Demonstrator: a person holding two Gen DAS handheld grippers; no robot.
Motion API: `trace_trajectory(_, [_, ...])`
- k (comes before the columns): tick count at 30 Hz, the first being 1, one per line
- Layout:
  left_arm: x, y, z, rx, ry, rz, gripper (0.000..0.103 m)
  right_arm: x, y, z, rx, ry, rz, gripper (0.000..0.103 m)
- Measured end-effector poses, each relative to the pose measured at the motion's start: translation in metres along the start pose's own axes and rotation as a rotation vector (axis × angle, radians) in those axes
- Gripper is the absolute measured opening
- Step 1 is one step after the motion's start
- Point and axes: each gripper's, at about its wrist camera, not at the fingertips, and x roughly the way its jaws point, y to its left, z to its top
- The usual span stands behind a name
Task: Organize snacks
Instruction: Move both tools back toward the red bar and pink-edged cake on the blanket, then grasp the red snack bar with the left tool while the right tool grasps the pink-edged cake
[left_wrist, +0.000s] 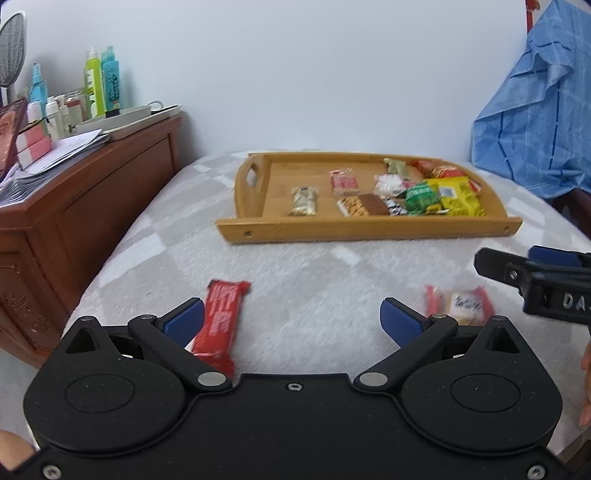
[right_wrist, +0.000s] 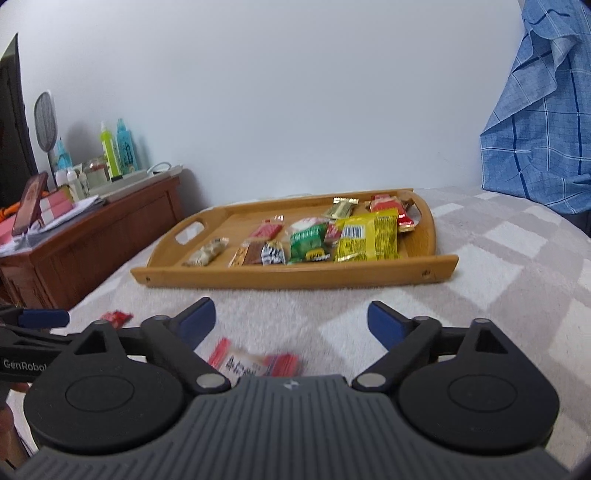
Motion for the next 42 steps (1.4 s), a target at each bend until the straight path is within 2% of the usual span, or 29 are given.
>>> trace_trajectory(9, [0.022,0.024,-0.003,-0.041,0.051,0.081,0.102,0.002,0.023,-0.020,-0.079,0.024,-0.014,0.103])
trace_trajectory(13, [0.029,0.029,-0.006,-0.052,0.070,0.084,0.102,0.004,0.029,-0.026,-0.093,0.030,-0.025,0.103])
trace_trajectory(17, [0.036,0.028,-0.009,-0.055,0.089,0.087,0.099,0.005,0.037,-0.032,-0.122,0.014,-0.079,0.103])
trace_trajectory(20, [0.042,0.027,-0.012,-0.071,0.109,0.106,0.097,0.007,0.040,-0.035,-0.129,0.022,-0.067,0.102])
trace_trajectory(27, [0.044,0.028,-0.013,-0.118,0.112,0.080,0.089,0.014,0.049,-0.040,-0.133,0.046,-0.053,0.100])
trace_trajectory(31, [0.040,0.025,-0.012,-0.101,0.105,0.060,0.075,0.020,0.050,-0.041,-0.110,0.054,-0.054,0.100])
trace_trajectory(36, [0.036,0.017,-0.011,-0.075,0.098,0.030,0.051,0.023,0.051,-0.043,-0.123,0.050,-0.084,0.093])
trace_trajectory(38, [0.034,0.012,-0.011,-0.058,0.098,0.019,0.040,0.024,0.053,-0.043,-0.133,0.050,-0.094,0.087])
trace_trajectory(41, [0.033,0.008,-0.009,-0.038,0.098,0.016,0.036,0.023,0.055,-0.043,-0.151,0.046,-0.096,0.076])
trace_trajectory(42, [0.033,0.007,-0.009,-0.039,0.098,0.015,0.035,0.022,0.055,-0.043,-0.156,0.044,-0.097,0.076])
